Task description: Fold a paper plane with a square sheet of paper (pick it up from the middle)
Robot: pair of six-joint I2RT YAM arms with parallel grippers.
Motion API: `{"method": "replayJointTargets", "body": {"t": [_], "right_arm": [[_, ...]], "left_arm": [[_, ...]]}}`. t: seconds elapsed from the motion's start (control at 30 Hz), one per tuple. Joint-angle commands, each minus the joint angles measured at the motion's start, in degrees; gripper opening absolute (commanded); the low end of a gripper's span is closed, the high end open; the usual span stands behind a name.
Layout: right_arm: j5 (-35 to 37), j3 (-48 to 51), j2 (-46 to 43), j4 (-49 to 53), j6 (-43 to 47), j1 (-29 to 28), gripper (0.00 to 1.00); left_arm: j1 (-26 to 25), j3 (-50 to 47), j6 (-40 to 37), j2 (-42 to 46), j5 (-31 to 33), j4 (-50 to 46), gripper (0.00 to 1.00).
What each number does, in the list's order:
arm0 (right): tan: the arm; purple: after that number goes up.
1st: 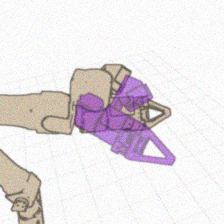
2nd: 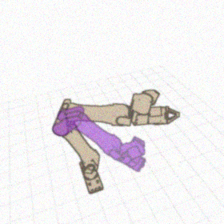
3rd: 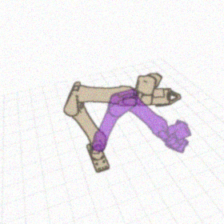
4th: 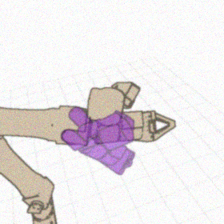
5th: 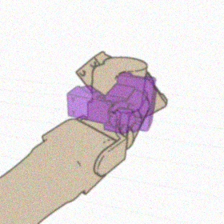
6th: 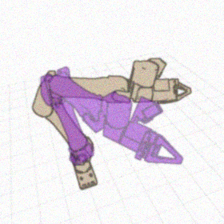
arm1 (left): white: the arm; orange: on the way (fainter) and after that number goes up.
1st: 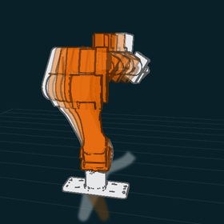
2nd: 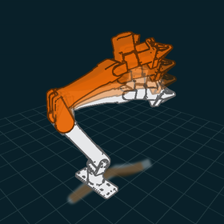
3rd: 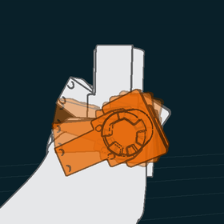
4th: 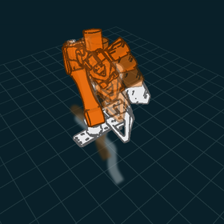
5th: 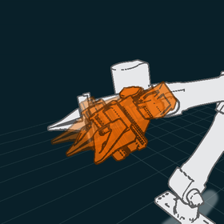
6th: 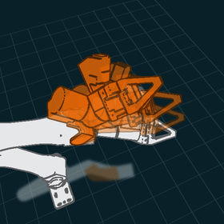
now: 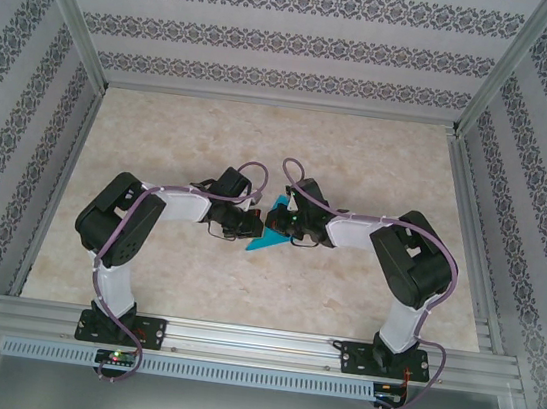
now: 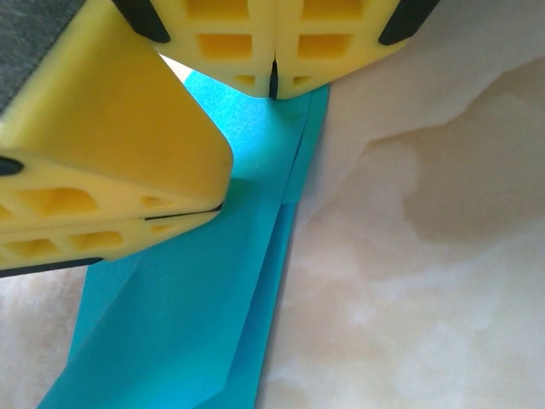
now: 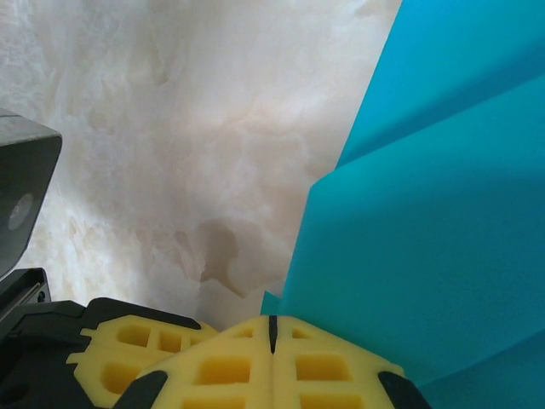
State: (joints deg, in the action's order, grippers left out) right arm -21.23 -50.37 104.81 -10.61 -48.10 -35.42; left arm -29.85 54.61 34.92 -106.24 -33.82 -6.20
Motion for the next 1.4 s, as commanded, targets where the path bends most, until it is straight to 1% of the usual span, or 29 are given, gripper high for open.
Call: {"method": "replayJointTargets", "body": {"t": [0.0, 0.1, 0.3, 0.47, 0.57, 0.7, 0.8, 0.97, 1.07, 1.23, 1.37], "right_arm": [[1.38, 1.90, 1.58, 2.39, 1.18, 0.37, 0.00], [0.80, 2.02, 1.36, 2.88, 4.57, 2.27, 0.00], [-2.50, 2.70, 2.15, 0.65, 10.50, 8.88, 0.00], [-3.33, 0.26, 2.68, 1.32, 11.72, 14.43, 0.00], [-3.29, -1.44, 1.49, 2.59, 11.75, 16.12, 0.00], [-3.33, -0.34, -2.85, 2.21, 11.23, 15.46, 0.00], [-2.13, 2.17, -5.72, 0.97, 9.70, 13.28, 0.00], [-2.86, 3.06, -4.09, -1.58, 6.17, 7.47, 0.00], [-3.15, 2.25, -1.84, -2.42, 5.43, 5.22, 0.00], [-4.25, 0.22, 2.22, -2.03, 5.70, 5.22, 0.00], [-3.17, -1.07, 4.03, -0.05, 6.90, 7.52, 0.00]], "left_arm": [[-1.09, -4.55, -0.85, -4.47, 8.80, -11.97, 0.00], [-1.12, -4.64, -1.27, -4.44, 9.07, -12.52, 0.00], [-1.09, -4.91, -1.78, -4.31, 9.45, -13.23, 0.00], [-1.09, -5.35, -2.23, -3.96, 9.80, -13.67, 0.00], [-1.14, -5.31, -2.38, -3.79, 9.87, -13.88, 0.00], [-1.10, -5.17, -2.54, -3.61, 9.87, -13.95, 0.00], [-1.10, -5.01, -2.57, -3.64, 9.90, -13.85, 0.00], [-1.13, -4.62, -2.68, -3.77, 9.79, -13.84, 0.00], [-1.14, -4.47, -2.67, -3.89, 9.68, -13.93, 0.00], [-1.10, -4.65, -2.75, -3.91, 9.72, -13.93, 0.00], [-1.16, -5.13, -2.71, -3.91, 9.75, -13.85, 0.00]]}}
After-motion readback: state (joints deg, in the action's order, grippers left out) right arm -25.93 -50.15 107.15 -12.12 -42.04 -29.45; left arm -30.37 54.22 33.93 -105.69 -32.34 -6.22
